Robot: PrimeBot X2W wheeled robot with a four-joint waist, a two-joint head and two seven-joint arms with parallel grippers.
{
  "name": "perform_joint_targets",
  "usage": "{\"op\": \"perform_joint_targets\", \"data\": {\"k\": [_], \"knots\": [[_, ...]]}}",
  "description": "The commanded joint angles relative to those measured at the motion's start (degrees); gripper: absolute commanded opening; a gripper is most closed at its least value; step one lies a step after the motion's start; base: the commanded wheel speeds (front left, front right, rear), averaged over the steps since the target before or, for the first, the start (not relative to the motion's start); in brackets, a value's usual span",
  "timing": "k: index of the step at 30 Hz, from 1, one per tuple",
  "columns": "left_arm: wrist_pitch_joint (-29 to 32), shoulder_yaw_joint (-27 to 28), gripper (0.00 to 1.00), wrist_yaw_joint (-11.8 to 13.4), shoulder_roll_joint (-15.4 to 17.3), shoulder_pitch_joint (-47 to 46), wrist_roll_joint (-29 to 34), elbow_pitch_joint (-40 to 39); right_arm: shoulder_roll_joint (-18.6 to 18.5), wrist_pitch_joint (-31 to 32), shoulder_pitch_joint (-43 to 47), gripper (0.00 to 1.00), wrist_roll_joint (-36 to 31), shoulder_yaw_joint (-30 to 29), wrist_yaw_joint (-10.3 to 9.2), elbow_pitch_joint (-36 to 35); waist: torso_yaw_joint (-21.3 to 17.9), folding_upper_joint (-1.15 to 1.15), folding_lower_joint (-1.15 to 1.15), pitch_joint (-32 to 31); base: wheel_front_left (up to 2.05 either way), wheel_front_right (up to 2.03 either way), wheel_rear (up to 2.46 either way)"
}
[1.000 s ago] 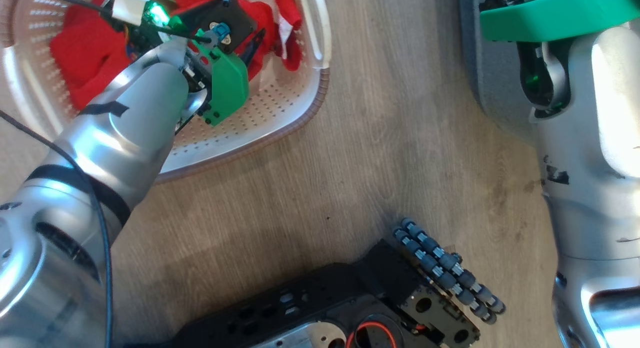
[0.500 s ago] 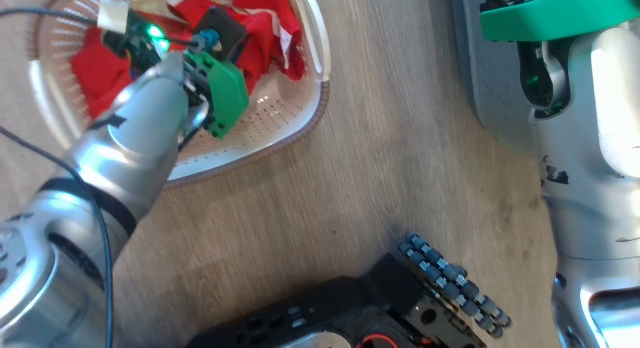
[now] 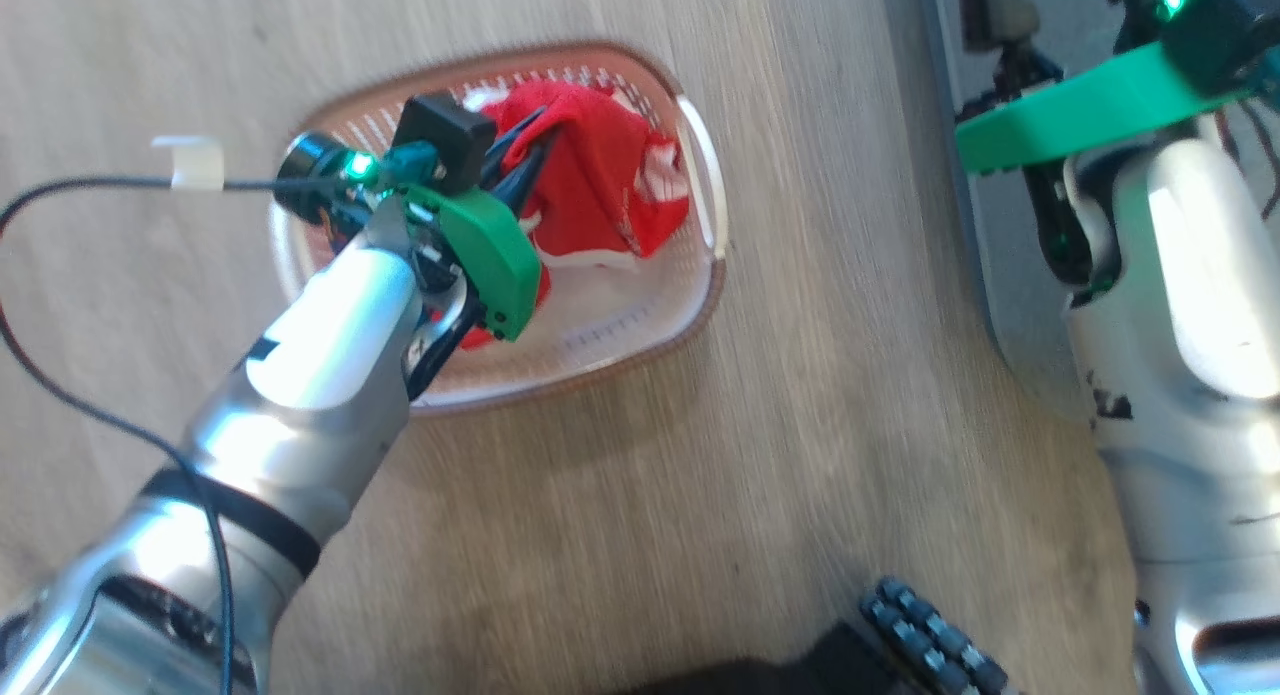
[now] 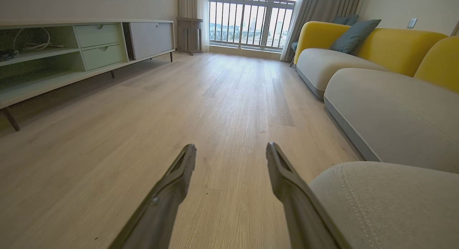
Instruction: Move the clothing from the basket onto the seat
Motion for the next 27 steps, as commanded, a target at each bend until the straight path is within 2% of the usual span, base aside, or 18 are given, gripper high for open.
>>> {"op": "perform_joint_targets", "data": {"k": [1, 14, 27], "knots": [[-0.6, 1.8, 0.0, 0.3, 0.3, -0.4, 0.6, -1.9, -0.1, -0.3, 1.5, 1.0, 0.2, 0.7, -0.01, -1.4, 2.6, 0.0, 0.01, -4.5, 0.0, 0.0, 0.0], [-0.6, 17.0, 0.0, -0.5, -1.5, 8.7, 8.0, -10.2, -0.9, -0.3, 8.5, 1.0, 0.9, 2.3, -0.01, 2.9, 5.5, 0.0, 0.01, -18.4, 0.0, 0.0, 0.0], [-0.6, 22.9, 0.0, -1.4, -3.8, 12.9, 11.9, -14.9, -0.1, -0.3, 16.1, 1.0, 1.4, 2.8, -0.01, 5.8, 6.2, 0.0, 0.01, -28.5, 0.0, 0.0, 0.0]]}}
